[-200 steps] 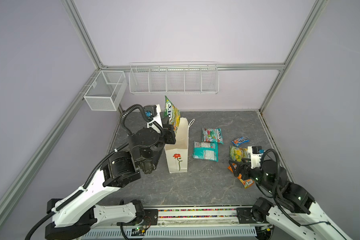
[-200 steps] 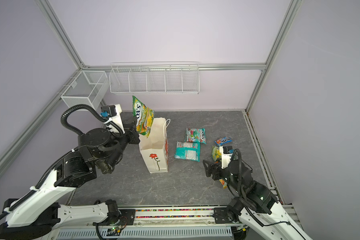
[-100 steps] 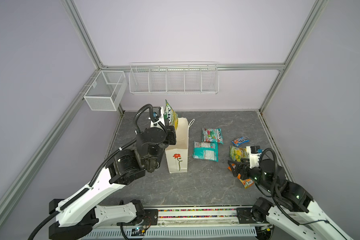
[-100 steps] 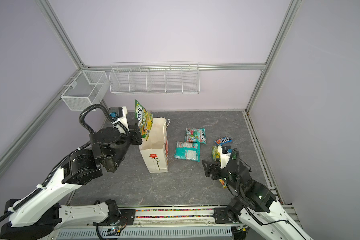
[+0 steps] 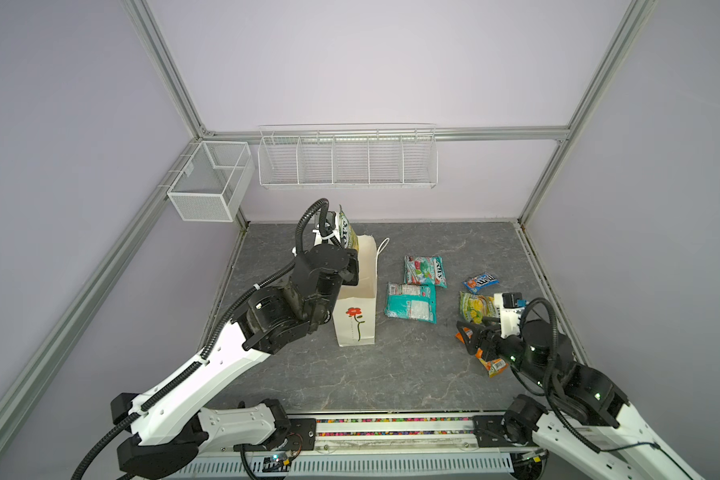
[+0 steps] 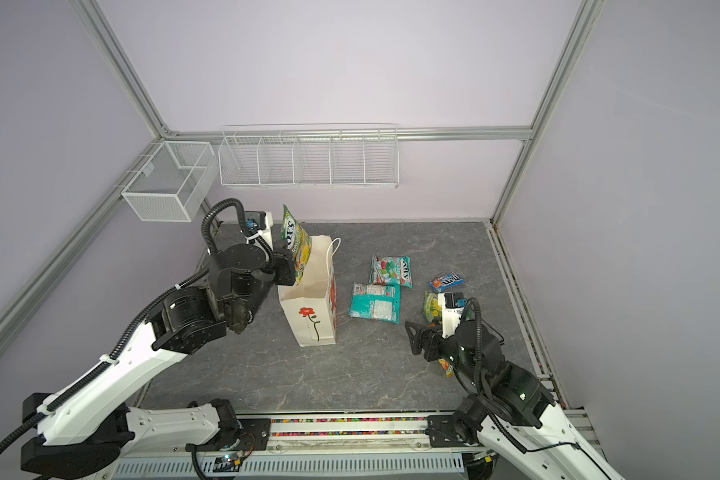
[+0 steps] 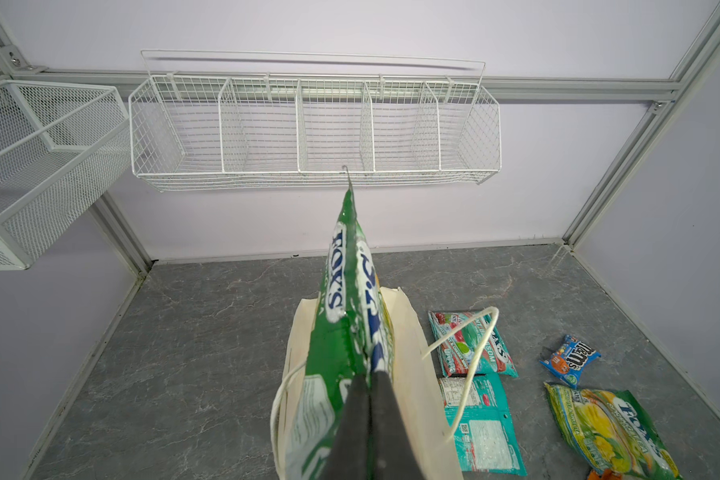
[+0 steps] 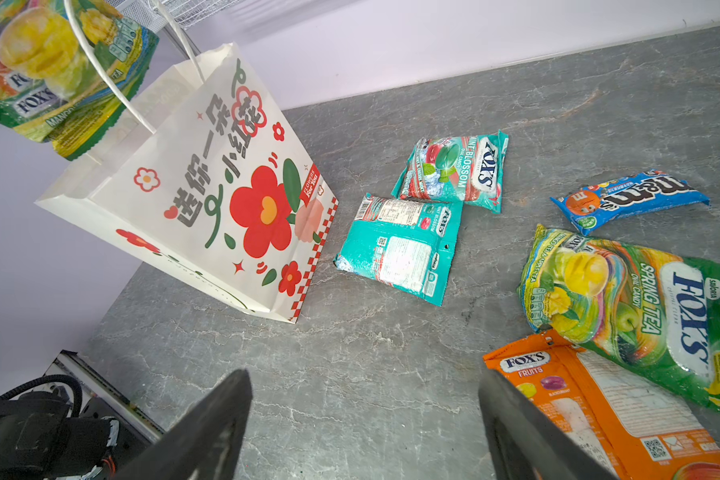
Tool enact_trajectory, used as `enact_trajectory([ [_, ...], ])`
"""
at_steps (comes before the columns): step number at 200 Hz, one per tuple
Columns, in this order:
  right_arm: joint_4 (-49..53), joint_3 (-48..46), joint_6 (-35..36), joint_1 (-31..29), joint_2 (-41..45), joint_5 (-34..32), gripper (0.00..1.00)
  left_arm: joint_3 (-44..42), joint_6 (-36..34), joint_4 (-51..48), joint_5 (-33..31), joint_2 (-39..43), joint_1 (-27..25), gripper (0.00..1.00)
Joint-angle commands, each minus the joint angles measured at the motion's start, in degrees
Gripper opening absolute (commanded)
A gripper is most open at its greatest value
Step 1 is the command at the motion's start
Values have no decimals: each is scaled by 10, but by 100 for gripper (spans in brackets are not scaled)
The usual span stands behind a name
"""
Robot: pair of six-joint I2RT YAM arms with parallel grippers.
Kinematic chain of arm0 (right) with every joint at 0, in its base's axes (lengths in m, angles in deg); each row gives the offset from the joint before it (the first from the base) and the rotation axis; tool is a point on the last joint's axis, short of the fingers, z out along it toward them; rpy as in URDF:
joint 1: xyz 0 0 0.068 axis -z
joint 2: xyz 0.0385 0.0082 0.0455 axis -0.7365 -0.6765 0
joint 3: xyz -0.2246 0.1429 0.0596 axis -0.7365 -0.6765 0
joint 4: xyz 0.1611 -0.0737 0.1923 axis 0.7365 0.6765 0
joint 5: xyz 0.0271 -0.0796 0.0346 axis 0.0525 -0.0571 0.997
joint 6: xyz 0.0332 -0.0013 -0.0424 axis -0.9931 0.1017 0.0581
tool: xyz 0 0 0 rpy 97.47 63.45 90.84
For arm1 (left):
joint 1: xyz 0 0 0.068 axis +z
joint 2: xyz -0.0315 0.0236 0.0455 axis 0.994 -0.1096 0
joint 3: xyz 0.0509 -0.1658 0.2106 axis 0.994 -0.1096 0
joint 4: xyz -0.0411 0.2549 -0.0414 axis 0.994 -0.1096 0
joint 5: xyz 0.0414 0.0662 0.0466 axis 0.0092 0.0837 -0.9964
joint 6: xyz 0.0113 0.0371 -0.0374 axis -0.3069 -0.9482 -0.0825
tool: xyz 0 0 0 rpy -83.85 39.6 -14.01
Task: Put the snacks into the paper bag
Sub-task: 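Carry the pack over the bag opening and lower it in with the left gripper, then open the left gripper to release the pack inside the bag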
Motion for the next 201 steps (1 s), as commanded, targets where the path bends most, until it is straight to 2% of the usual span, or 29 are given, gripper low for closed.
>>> enact_trajectory([
  [1, 4, -10, -5, 2, 13, -1, 89, -3, 11, 4, 15, -4, 10, 0],
  [106, 6, -10, -6, 1, 10, -4, 88, -12, 13, 4, 27, -14, 27, 0],
  [156, 6, -10, -6, 1, 7, -3, 89, -27, 8, 26, 64, 4, 27, 45],
  [201, 2, -10, -6, 1, 4, -3, 89, -21, 7, 22, 75, 18, 27, 49],
])
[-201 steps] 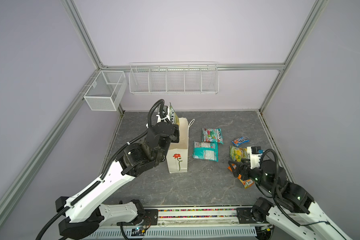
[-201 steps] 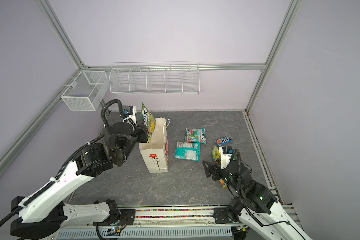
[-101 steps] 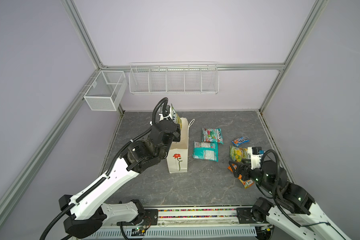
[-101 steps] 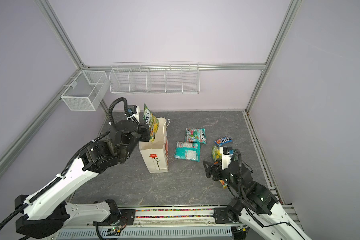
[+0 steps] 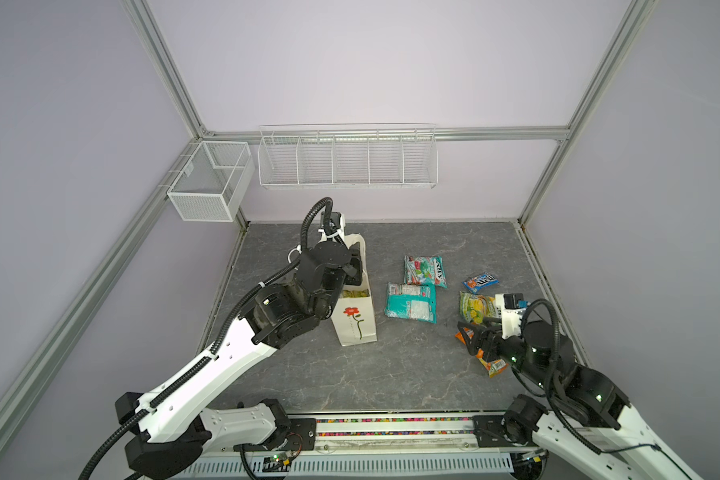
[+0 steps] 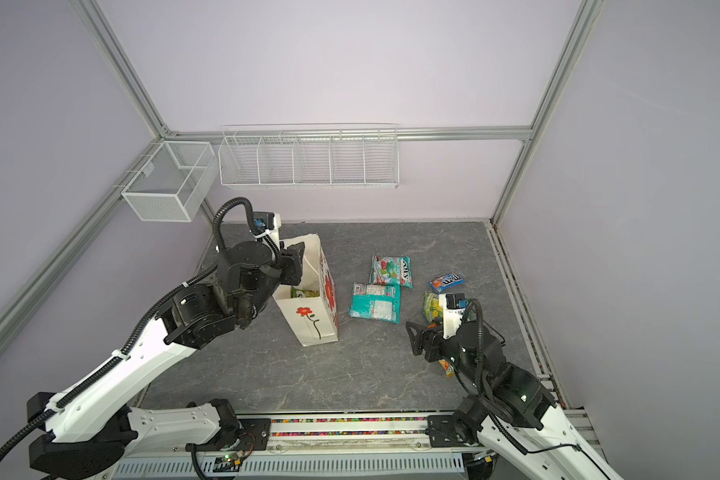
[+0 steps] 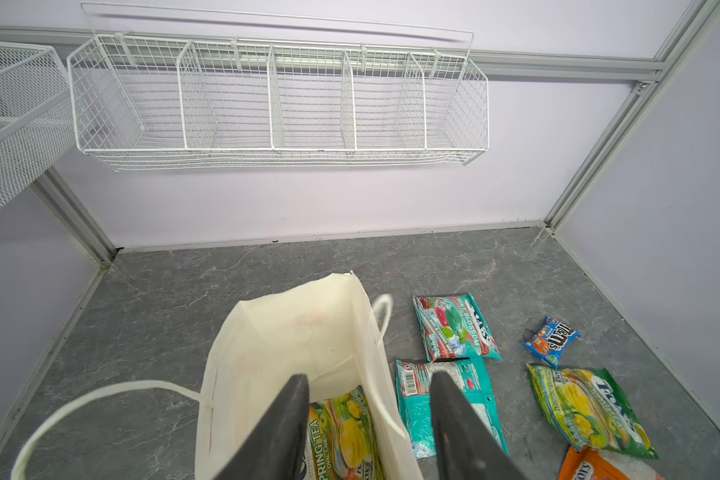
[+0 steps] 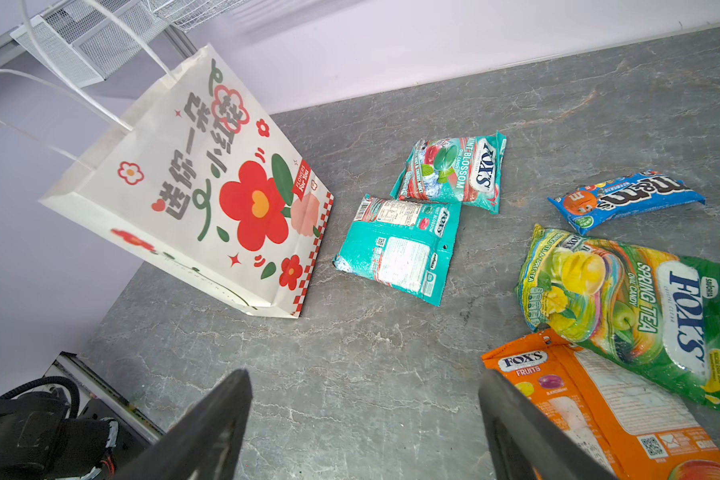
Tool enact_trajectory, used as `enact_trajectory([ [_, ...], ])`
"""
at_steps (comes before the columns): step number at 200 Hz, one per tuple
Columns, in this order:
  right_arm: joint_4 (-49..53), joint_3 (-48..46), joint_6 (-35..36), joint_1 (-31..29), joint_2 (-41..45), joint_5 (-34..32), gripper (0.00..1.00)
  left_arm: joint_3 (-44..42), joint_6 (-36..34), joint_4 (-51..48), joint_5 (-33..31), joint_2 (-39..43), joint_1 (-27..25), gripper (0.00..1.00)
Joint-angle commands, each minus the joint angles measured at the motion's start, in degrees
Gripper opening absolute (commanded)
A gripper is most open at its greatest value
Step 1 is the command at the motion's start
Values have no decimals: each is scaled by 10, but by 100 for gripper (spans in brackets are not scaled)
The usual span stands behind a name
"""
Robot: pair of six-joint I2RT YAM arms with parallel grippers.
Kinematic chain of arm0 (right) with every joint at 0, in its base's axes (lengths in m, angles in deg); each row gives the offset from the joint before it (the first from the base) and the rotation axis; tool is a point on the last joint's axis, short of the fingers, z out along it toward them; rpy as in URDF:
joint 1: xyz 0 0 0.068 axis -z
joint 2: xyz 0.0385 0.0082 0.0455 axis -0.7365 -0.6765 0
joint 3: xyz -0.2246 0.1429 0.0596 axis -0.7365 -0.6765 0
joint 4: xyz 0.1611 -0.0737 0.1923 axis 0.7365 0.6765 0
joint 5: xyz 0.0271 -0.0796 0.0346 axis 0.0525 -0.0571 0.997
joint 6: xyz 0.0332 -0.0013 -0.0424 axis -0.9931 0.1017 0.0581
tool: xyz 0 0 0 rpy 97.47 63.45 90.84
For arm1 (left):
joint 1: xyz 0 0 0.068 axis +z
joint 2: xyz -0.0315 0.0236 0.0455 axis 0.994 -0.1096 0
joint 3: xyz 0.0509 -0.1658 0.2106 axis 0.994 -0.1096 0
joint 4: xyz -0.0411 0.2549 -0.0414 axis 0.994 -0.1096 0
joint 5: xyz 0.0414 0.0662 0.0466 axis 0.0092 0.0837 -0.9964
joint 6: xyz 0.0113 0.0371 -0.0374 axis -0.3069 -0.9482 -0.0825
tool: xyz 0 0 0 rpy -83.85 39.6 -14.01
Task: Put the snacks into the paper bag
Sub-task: 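Open the left gripper to release the pack inside the bag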
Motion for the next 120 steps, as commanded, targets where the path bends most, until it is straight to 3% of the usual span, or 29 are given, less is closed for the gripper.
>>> enact_trajectory([
  [1, 0, -7, -6, 1, -4, -1, 88, 1, -2, 3, 11, 17, 2, 49],
  [120, -20, 0, 3, 1, -38, 10, 89, -24, -10, 0, 56, 54, 2, 48],
])
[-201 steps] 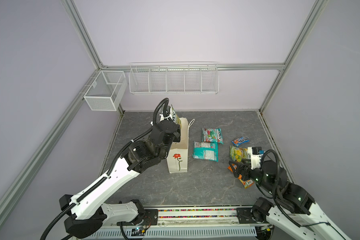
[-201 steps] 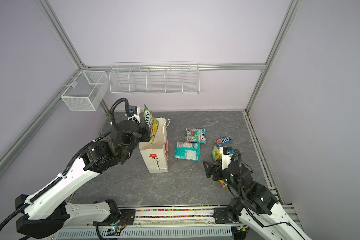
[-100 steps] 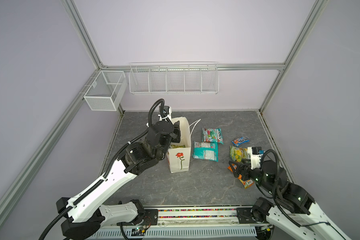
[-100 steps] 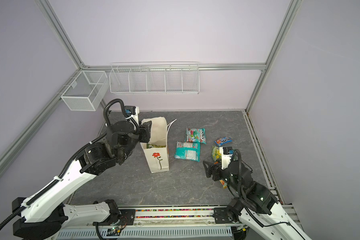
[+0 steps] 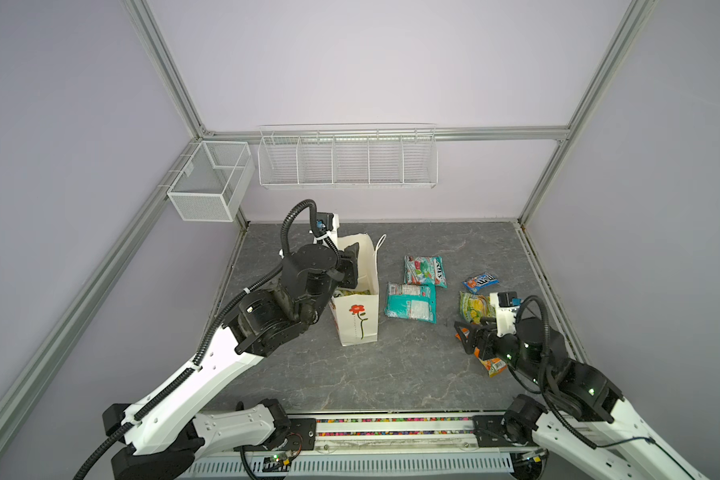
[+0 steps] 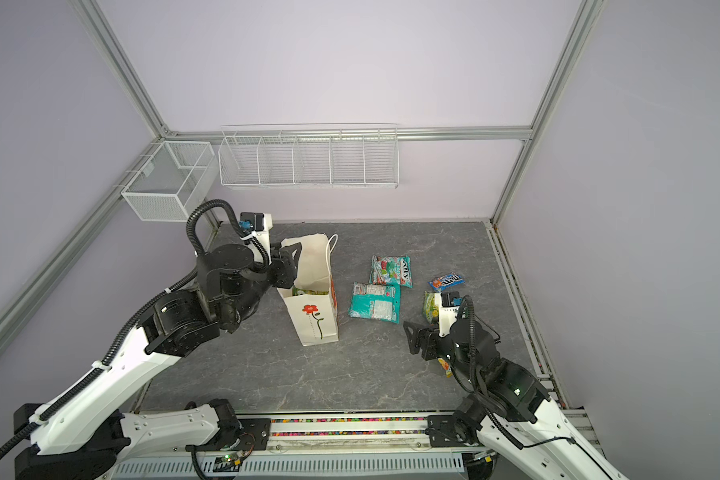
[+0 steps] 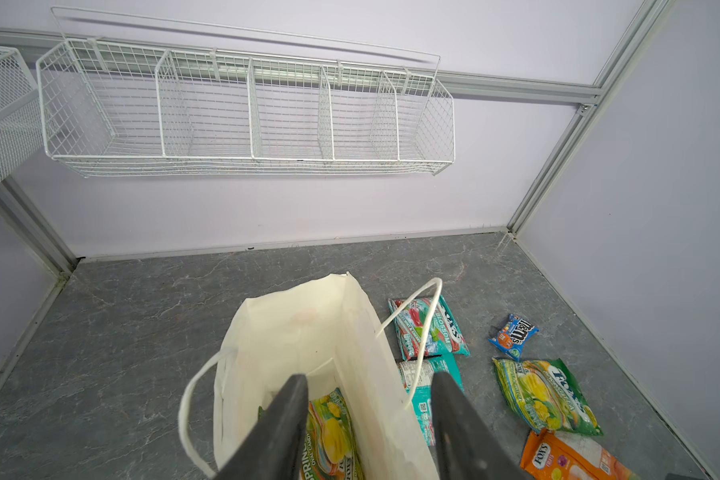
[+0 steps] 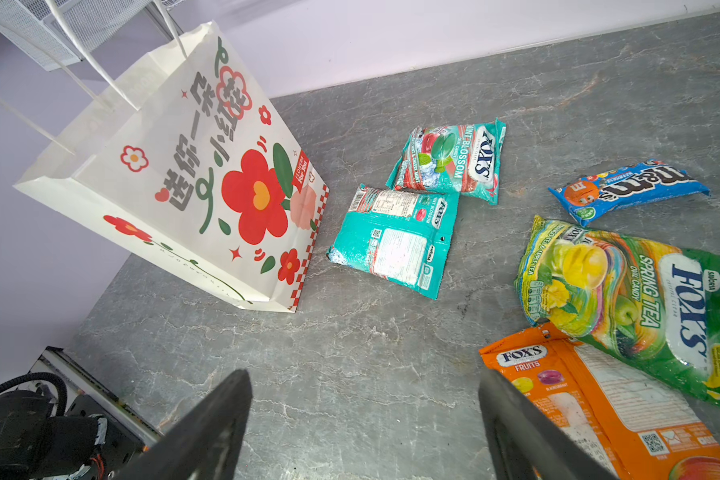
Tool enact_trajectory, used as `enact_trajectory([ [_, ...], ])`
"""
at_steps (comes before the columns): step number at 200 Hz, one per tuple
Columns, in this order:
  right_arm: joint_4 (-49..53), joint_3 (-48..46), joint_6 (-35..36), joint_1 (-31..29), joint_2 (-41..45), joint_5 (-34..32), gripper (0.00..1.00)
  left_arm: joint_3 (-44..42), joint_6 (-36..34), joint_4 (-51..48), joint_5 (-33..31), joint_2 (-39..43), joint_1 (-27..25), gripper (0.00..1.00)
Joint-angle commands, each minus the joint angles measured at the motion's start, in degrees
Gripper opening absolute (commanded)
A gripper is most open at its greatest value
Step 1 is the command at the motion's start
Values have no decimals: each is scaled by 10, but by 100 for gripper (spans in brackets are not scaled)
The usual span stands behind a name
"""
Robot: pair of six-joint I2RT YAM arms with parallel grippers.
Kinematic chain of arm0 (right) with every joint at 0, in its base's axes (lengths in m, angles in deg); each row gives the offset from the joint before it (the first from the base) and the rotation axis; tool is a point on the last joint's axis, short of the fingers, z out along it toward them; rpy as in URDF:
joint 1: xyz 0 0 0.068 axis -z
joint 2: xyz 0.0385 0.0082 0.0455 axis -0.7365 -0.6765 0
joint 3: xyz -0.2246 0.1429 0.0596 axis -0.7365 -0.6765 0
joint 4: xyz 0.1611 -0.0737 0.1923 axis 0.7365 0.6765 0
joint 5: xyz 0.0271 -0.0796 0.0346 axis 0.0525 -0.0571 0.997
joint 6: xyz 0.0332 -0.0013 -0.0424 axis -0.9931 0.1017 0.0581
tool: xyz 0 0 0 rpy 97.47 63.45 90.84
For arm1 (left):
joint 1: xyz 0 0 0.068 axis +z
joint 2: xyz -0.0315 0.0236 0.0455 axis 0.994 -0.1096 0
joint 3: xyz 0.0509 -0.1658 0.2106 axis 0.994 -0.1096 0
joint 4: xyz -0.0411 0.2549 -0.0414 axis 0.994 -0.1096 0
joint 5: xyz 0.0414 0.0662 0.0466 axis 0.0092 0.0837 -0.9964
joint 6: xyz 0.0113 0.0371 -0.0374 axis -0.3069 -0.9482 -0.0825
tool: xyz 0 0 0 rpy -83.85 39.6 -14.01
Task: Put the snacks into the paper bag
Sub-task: 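Open the left gripper to release the pack inside the bag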
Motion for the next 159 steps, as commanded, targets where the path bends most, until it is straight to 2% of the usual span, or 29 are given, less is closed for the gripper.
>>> enact_trajectory([
  [1, -16, 0, 3, 1, -9, 10, 89, -16, -8, -2, 11, 18, 2, 49],
  [33, -9, 8, 2, 3, -23, 3, 89, -32, -10, -5, 8, 37, 2, 49],
  [98, -23, 19, 1, 12, -103, 66, 89, -63, -8, -17, -13, 81, 2, 48],
  [159, -20, 29, -4, 26, -145, 85, 89, -105, -4, -38, -46, 127, 2, 49],
])
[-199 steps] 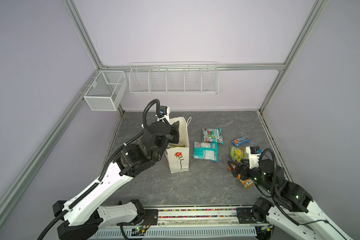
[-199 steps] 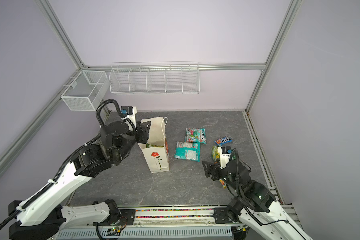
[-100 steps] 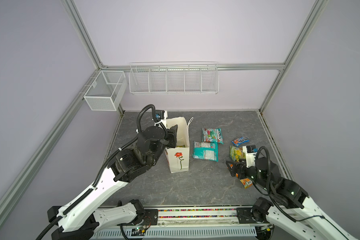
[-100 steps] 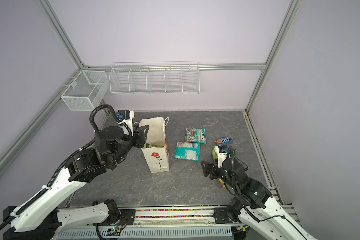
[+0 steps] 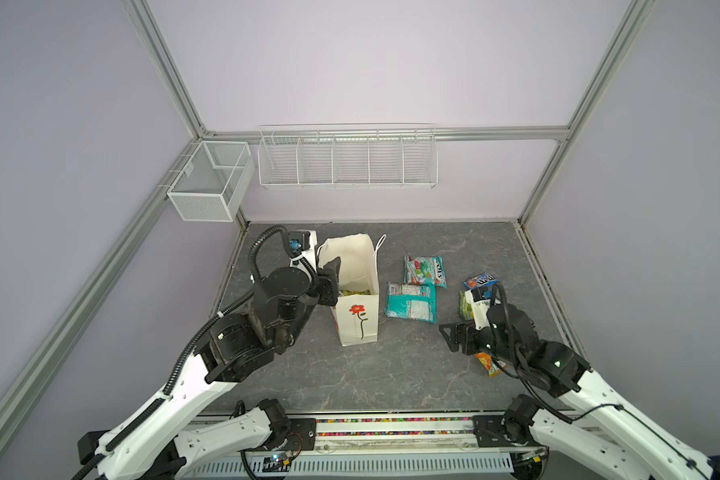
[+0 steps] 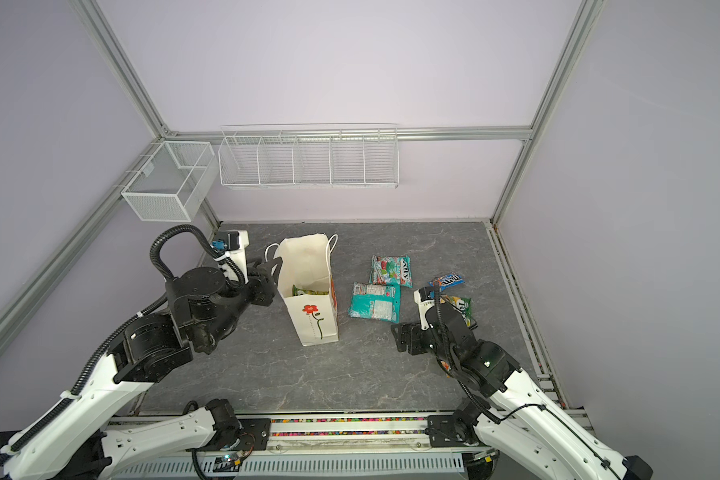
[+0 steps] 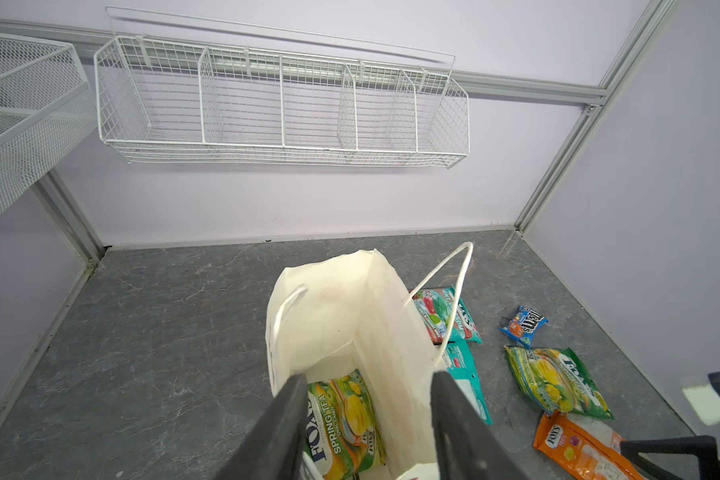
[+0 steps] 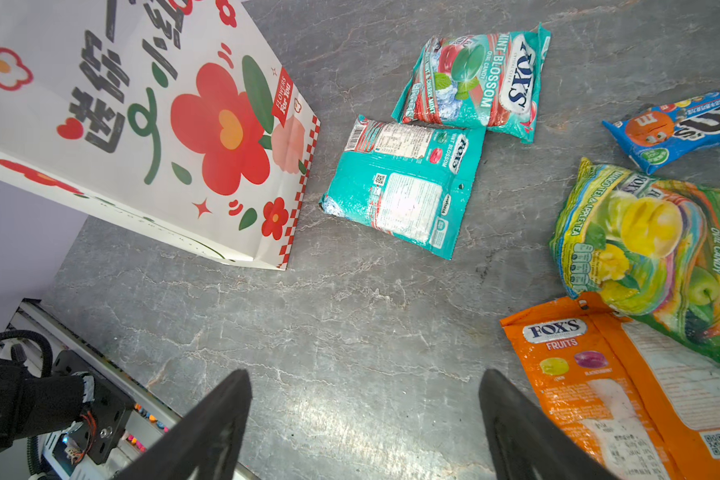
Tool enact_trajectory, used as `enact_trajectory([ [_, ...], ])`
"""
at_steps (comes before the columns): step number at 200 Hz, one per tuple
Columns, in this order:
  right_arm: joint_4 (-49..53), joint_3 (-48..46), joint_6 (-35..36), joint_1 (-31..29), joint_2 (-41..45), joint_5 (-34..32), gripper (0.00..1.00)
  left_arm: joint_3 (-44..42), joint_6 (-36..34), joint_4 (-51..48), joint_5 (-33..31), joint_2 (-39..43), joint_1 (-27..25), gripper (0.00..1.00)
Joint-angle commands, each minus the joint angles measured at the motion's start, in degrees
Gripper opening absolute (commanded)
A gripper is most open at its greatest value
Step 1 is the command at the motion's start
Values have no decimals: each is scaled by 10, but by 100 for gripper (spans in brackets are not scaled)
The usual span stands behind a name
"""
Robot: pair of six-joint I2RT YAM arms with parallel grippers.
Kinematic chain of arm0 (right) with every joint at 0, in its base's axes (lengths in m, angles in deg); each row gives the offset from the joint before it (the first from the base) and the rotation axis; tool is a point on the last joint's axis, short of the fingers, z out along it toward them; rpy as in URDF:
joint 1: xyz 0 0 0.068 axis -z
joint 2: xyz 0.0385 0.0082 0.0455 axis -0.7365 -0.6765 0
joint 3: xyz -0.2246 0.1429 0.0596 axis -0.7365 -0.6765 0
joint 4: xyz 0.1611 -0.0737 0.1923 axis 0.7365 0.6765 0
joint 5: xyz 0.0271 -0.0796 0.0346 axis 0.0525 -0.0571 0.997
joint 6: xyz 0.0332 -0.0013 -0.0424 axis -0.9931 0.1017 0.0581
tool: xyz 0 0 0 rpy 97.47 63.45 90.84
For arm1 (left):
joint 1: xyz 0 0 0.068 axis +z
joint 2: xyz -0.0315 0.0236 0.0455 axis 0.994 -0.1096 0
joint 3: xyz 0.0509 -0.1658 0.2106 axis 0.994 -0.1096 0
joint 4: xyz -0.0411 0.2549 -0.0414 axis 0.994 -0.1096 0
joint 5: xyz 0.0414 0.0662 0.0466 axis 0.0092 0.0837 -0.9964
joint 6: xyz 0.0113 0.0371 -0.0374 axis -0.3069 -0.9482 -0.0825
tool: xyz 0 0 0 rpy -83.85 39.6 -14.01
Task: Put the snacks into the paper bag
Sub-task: 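Open the left gripper to release the pack inside the bag, then withdraw the left gripper from the bag while the right gripper moves toward the teal packs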
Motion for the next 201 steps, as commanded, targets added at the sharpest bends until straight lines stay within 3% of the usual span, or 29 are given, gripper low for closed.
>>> enact_trajectory([
  [1, -11, 15, -4, 8, -14, 20, 89, -20, -1, -23, -27, 20, 2, 49],
  [42, -21, 18, -20, 14, -37, 41, 89, -57, 15, -36, -40, 48, 2, 49],
  [68, -5, 42, -57, 13, -34, 12, 89, -78, 27, -53, -54, 65, 2, 49],
  [89, 13, 55, -16, 13, -22, -2, 89, -100, 38, -65, -53, 81, 2, 49],
  [108, -5, 40, 18, 14, 7, 32, 89, -125, 47, -72, -74, 91, 2, 50],
  [132, -12, 25, 29, 13, 30, 32, 89, -148, 60, -84, -82, 108, 3, 50],
  [201, -5, 31, 36, 14, -14, 29, 89, -189, 59, -65, -78, 135, 3, 50],
])
